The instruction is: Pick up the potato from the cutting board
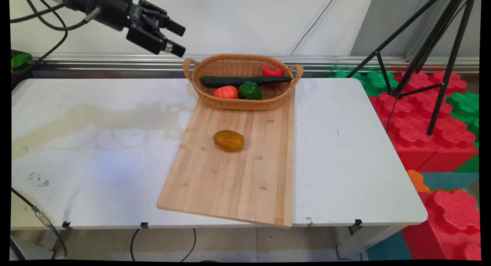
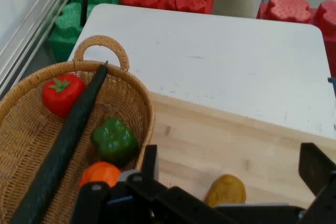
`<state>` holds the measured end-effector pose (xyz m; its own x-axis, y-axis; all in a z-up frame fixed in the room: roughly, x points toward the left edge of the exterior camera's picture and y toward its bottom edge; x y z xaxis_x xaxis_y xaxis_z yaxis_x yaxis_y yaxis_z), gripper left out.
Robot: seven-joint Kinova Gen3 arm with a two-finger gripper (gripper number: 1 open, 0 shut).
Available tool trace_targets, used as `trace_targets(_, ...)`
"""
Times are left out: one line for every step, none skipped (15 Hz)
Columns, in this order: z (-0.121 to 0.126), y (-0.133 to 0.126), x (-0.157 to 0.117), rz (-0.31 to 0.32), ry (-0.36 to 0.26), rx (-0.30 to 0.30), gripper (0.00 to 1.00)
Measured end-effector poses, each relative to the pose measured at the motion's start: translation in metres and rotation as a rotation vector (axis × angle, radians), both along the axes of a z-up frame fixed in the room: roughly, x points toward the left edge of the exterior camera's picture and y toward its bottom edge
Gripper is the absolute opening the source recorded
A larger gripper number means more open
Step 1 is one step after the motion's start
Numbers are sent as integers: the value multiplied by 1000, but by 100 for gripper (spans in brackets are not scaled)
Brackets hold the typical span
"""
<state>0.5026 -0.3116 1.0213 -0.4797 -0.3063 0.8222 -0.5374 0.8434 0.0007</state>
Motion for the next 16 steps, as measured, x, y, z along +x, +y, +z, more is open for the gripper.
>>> trace_targets(-2, 1, 0, -5, -10, 2, 100)
trace_targets(-4, 2, -1, -10, -22, 3, 100)
trace_targets(-8, 3, -1, -17, -36, 4, 100)
trace_targets(-14, 3, -3, -32, -63, 7, 100)
trace_targets(-20, 3, -4, -44, -84, 8, 100)
trace_targets(-27, 3, -7, -56, -107, 10, 100)
trace_targets(-34, 2, -9, -67, -125, 12, 100)
trace_targets(-38, 1, -12, -73, -137, 13, 100)
trace_targets(-45, -1, -16, -82, -154, 15, 100)
trace_targets(-50, -2, -19, -87, -165, 16, 100)
trace_targets(-58, -4, -23, -95, -182, 18, 100)
trace_targets(-63, -6, -26, -100, -193, 20, 100)
trace_targets(-69, -8, -30, -107, -207, 24, 100)
trace_targets(-79, -11, -35, -114, -225, 29, 100)
trace_targets(-84, -13, -38, -118, -235, 32, 100)
trace_targets(-95, -17, -45, -127, -254, 38, 100)
